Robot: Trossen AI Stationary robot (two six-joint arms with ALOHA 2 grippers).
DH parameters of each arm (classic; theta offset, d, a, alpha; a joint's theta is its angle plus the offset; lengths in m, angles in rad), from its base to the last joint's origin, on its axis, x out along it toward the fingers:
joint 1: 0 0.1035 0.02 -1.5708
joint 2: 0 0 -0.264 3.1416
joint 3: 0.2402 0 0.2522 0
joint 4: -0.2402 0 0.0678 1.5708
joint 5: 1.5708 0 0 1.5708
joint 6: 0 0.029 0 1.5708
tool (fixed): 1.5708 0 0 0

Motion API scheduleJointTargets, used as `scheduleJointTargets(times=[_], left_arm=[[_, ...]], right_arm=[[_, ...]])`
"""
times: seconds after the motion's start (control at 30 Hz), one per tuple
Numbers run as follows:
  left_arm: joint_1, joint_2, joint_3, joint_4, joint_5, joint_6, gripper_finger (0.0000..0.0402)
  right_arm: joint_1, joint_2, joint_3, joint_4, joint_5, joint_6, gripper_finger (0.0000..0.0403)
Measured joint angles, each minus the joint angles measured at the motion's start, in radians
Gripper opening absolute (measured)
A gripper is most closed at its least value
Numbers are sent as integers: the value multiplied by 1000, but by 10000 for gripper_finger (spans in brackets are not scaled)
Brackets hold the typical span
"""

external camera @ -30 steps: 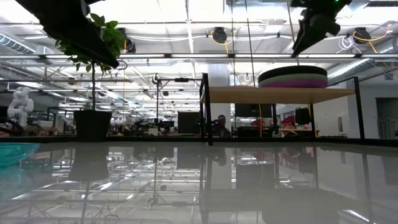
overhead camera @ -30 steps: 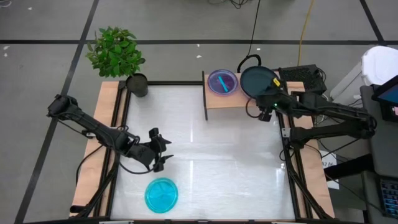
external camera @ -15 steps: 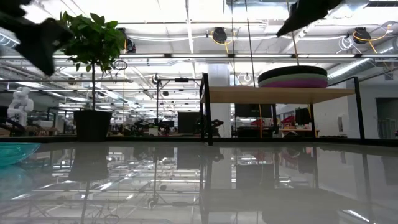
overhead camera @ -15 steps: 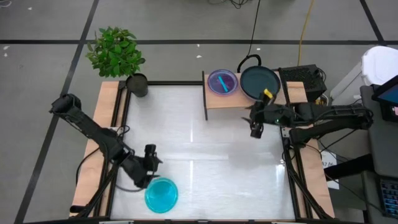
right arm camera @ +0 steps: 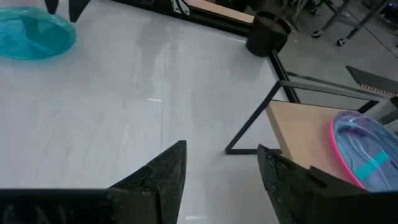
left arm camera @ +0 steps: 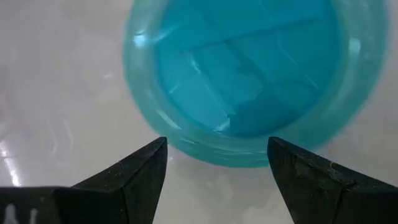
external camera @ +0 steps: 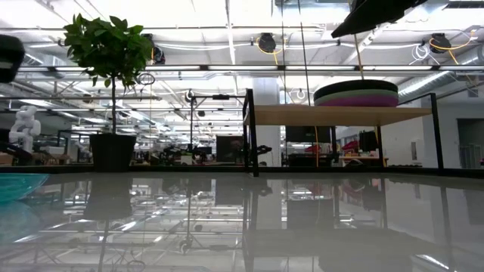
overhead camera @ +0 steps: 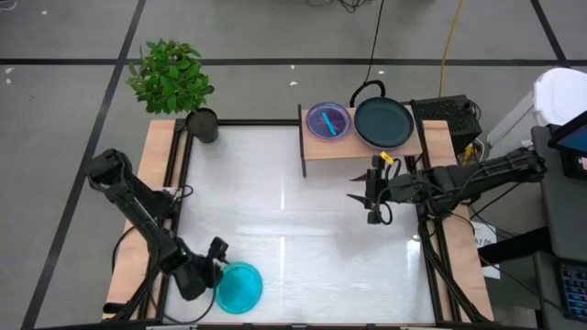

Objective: Place and stack plates onto a shelf
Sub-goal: Stack the blue plate on top of the other blue plate on the shelf

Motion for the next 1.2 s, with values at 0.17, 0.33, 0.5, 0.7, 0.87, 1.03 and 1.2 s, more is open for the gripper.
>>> scheduleJointTargets(times=[0.17,0.33,0.5,0.7,0.87,1.03,1.2], left_arm=[[-51,1,0,2,36,1,282],[-106,1,0,4,33,22,282],[-140,17,0,64,-36,117,282],[-142,89,0,95,-37,152,264],[-156,119,1,112,-3,156,204],[-161,121,1,117,9,186,137],[-161,123,1,125,16,226,80]], right_arm=[[6,0,0,5,0,4,180],[6,0,0,9,1,-15,180],[6,0,0,41,1,-43,180],[6,0,0,51,1,-49,180],[6,0,0,51,1,-46,180],[6,0,0,51,2,-52,180],[6,0,0,51,4,-62,180]])
